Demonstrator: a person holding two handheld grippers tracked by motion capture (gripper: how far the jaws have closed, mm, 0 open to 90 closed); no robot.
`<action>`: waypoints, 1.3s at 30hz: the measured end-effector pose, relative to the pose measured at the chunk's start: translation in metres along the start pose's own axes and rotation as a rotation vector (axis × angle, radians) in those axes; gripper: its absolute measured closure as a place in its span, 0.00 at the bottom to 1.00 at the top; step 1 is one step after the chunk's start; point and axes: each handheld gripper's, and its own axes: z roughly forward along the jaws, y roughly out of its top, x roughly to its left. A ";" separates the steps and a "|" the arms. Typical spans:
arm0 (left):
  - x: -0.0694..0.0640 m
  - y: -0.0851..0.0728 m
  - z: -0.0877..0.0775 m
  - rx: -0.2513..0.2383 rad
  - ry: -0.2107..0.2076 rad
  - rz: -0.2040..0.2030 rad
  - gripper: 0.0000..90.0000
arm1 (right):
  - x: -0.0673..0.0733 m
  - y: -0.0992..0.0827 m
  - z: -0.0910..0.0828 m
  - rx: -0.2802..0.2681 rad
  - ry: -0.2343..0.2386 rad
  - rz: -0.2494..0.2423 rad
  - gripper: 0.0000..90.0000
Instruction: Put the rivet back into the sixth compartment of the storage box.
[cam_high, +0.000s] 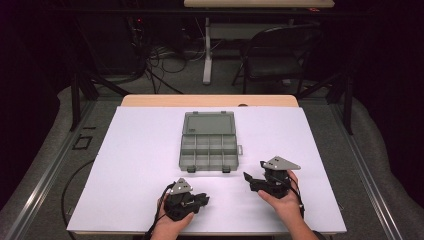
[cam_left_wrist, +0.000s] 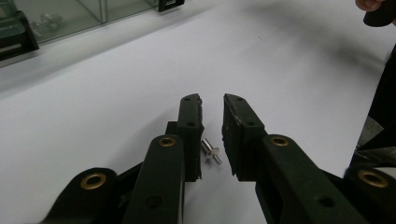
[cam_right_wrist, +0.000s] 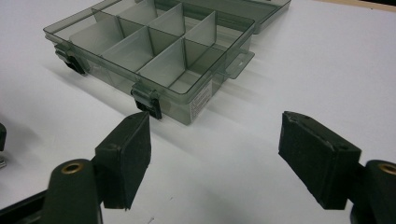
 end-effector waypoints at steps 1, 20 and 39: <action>0.000 -0.001 -0.001 0.001 0.003 -0.003 0.85 | 0.000 0.000 0.000 -0.001 0.000 0.000 0.27; -0.002 -0.010 0.003 0.016 0.020 0.007 0.92 | 0.000 0.000 0.000 0.001 0.001 0.003 0.27; 0.006 0.005 -0.007 -0.014 0.034 0.003 0.93 | 0.000 0.000 0.000 -0.001 0.000 0.000 0.27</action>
